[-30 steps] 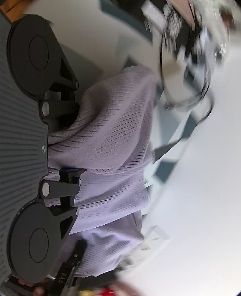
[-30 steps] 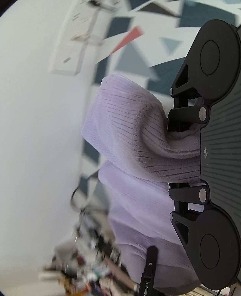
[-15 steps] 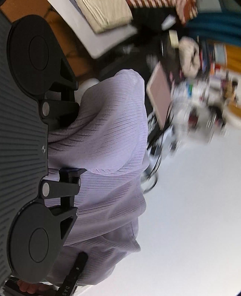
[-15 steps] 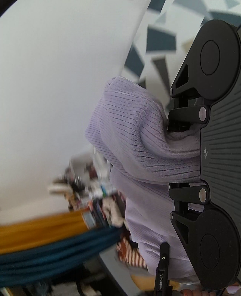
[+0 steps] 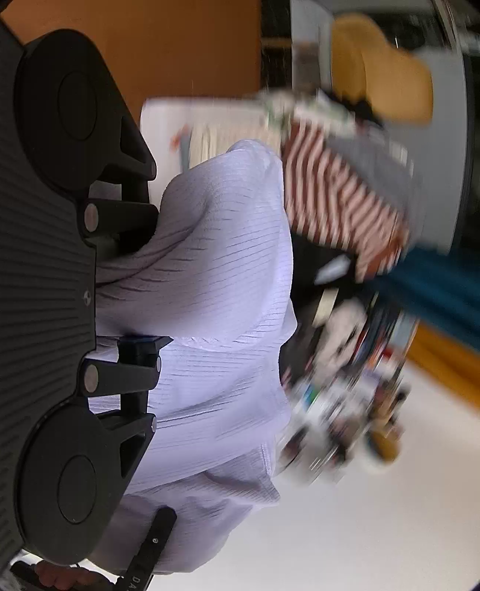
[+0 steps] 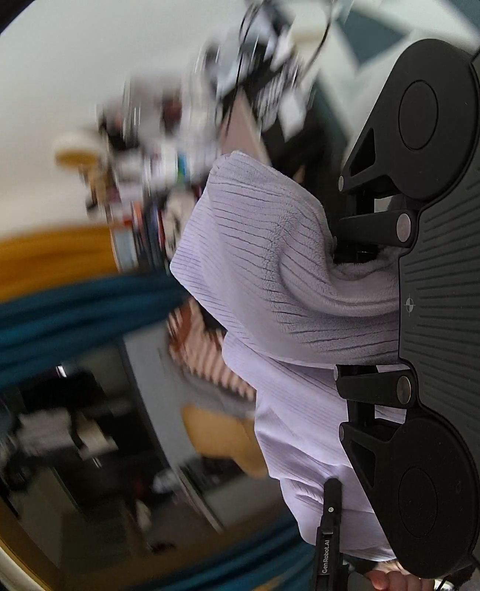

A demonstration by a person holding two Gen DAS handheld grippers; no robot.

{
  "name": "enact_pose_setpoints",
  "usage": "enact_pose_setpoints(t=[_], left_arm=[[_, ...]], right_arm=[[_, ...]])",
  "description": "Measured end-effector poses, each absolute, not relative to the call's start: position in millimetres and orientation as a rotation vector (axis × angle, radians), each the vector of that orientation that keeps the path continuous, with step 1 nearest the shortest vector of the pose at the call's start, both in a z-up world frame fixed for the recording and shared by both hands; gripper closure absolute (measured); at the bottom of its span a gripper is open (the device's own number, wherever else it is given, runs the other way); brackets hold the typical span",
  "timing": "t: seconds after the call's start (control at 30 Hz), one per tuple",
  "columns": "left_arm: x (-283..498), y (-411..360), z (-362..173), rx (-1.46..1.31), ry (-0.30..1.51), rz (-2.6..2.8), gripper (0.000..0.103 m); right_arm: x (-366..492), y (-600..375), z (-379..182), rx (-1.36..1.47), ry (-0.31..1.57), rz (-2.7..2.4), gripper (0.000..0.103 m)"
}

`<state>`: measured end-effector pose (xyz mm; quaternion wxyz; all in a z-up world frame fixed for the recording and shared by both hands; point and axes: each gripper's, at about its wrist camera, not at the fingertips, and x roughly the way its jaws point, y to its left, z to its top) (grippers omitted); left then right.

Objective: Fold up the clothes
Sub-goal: 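Carry the held bundle with both tools over to the tan chair seat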

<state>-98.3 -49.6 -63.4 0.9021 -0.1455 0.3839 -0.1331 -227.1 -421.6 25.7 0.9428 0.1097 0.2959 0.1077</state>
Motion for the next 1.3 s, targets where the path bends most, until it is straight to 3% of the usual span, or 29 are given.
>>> enact_pose_setpoints(t=[0.33,0.73,0.97,1.3], left_arm=[[-77,163,-68,-0.413,0.772,0.028,0.067],[-66,302,-89,-0.496,0.84,0.338,0.067],[0,363,-105,-0.483,0.862,0.363,0.067],[166,437,-95,-0.401,0.918,0.295,0.067]], right_arm=[[-92,-178,23,0.122,0.728,0.525,0.073],[-8,40,-12,0.005,0.873,0.826,0.073],[59,100,-33,0.012,0.894,0.858,0.073],[204,160,-51,0.082,0.928,0.768,0.073]])
